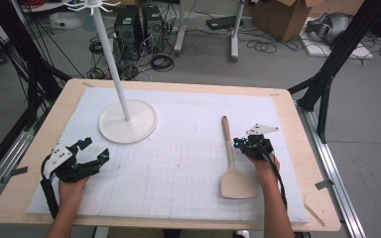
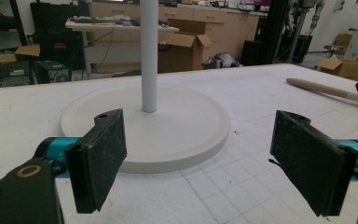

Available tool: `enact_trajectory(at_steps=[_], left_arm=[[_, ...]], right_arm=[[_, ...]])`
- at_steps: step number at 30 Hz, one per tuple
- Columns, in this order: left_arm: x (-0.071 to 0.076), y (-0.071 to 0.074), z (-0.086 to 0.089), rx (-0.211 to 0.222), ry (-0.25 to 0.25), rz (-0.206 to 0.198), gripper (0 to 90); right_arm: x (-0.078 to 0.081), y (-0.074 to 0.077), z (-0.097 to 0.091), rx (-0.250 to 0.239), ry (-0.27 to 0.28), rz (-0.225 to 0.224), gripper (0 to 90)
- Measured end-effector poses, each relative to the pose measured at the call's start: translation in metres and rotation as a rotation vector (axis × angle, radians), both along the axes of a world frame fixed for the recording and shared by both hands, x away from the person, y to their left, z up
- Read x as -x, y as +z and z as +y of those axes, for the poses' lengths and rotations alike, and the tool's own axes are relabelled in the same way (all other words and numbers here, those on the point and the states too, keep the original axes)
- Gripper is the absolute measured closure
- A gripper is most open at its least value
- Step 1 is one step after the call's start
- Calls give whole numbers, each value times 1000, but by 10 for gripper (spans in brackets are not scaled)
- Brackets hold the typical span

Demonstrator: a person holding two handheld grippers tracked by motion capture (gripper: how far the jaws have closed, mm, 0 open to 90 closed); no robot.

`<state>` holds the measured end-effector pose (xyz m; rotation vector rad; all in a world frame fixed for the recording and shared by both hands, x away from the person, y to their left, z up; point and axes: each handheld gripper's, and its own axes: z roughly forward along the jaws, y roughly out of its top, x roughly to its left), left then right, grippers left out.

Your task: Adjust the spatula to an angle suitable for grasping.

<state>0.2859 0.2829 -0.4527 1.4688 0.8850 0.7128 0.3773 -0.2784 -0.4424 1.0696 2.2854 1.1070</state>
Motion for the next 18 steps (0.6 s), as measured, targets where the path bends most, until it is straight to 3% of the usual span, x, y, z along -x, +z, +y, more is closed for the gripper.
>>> enact_trajectory(at_steps=[7,15,18], left_arm=[[0,0,0,2,-3,-2,188],[0,0,1,0,-8,0,193],[0,0,1,0,-8,-2,194]], right_arm=[[-18,-2,8,5,14,25,894],[-22,-4,7,-24,7,33,894],[-29,-4,7,0,-16,23,894]])
